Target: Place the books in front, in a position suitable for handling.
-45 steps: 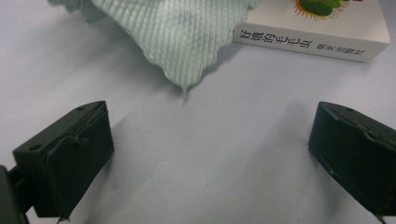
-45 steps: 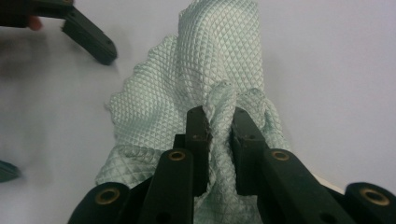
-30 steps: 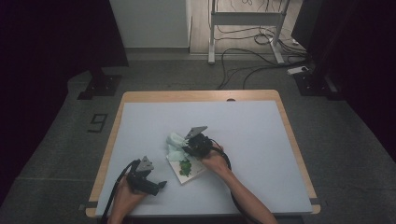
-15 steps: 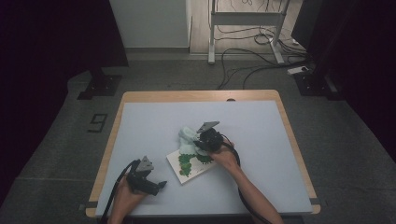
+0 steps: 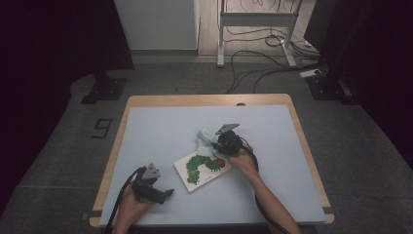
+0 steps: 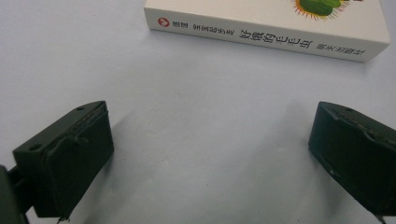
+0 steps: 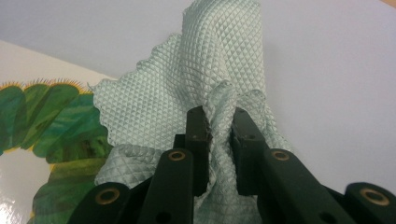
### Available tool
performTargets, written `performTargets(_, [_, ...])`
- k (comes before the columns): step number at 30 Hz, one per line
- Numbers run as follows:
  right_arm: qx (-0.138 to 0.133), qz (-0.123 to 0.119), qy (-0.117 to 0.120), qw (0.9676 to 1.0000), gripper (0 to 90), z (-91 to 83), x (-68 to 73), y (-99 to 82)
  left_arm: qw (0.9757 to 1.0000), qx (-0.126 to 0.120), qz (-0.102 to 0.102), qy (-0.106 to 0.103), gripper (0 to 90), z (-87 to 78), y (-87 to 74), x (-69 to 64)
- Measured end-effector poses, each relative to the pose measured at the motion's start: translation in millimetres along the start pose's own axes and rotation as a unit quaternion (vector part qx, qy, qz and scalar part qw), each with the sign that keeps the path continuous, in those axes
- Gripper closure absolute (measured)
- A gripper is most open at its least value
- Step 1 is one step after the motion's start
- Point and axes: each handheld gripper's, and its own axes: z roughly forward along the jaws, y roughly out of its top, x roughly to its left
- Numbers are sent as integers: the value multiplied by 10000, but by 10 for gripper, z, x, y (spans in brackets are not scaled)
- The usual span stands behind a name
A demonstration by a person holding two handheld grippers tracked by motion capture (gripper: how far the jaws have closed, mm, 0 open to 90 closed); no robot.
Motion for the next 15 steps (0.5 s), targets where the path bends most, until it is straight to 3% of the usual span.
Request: performTargets(15, [1, 24, 79, 10000, 785, -155, 74, -150, 10000, 1, 3, 2, 0, 0, 0, 0])
